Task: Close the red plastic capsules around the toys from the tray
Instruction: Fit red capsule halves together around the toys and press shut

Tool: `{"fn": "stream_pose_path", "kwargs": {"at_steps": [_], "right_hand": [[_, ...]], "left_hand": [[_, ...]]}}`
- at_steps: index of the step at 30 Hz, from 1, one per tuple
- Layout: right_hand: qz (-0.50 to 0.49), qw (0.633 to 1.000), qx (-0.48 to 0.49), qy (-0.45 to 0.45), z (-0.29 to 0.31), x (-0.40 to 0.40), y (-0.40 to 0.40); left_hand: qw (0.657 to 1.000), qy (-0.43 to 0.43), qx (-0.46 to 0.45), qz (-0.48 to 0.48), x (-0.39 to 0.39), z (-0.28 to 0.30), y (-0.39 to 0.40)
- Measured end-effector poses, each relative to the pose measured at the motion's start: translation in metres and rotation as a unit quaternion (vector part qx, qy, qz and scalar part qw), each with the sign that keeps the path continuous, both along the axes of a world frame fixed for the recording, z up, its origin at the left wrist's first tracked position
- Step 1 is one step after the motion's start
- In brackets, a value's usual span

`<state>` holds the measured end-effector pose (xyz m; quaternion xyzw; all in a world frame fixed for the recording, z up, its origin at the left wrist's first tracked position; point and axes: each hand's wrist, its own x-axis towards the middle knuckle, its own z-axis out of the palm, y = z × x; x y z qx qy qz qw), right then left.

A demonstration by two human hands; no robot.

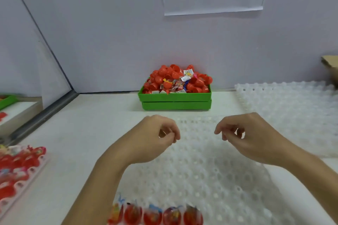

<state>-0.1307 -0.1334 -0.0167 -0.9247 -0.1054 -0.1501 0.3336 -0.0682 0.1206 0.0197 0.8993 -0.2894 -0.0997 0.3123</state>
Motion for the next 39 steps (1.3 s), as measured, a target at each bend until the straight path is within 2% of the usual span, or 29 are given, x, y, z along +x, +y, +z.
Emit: {"fn": "stream_pose_path", "kwargs": {"at_steps": [4, 9, 12, 17, 20, 31, 33, 36, 39], "right_hand": [[0.017, 0.999, -0.023, 0.040, -0.009, -0.029, 0.027], [0.011, 0.999, -0.046, 0.022, -0.015, -0.059, 0.052], [0.048, 0.997, -0.048, 0.021, -0.009, -0.071, 0.059], [0.132, 0.979, -0.091, 0.125, -0.007, -0.086, 0.070], [0.152, 0.970, -0.129, 0.140, -0.009, -0.087, 0.076], [0.095, 0.990, -0.040, 0.091, -0.004, -0.081, 0.075], [0.068, 0.995, 0.003, 0.075, 0.001, -0.078, 0.066], [0.010, 0.995, 0.069, 0.068, 0.003, -0.071, 0.047], [-0.041, 0.989, 0.113, 0.083, -0.002, -0.067, 0.036]], "left_hand": [[0.999, -0.006, 0.046, 0.012, -0.027, -0.022, -0.009], [0.998, -0.046, 0.016, 0.034, -0.037, -0.033, -0.008], [0.998, -0.044, -0.009, 0.036, -0.038, -0.036, -0.003], [0.998, -0.057, -0.015, 0.030, -0.037, -0.041, -0.002], [0.997, -0.067, -0.005, 0.032, -0.038, -0.043, -0.004], [0.992, -0.116, -0.039, 0.035, -0.039, -0.045, -0.006], [0.987, -0.134, -0.082, 0.039, -0.040, -0.044, -0.009], [0.977, -0.081, -0.194, 0.015, -0.049, -0.038, -0.017], [0.972, 0.012, -0.230, -0.049, -0.059, -0.035, -0.023]]}}
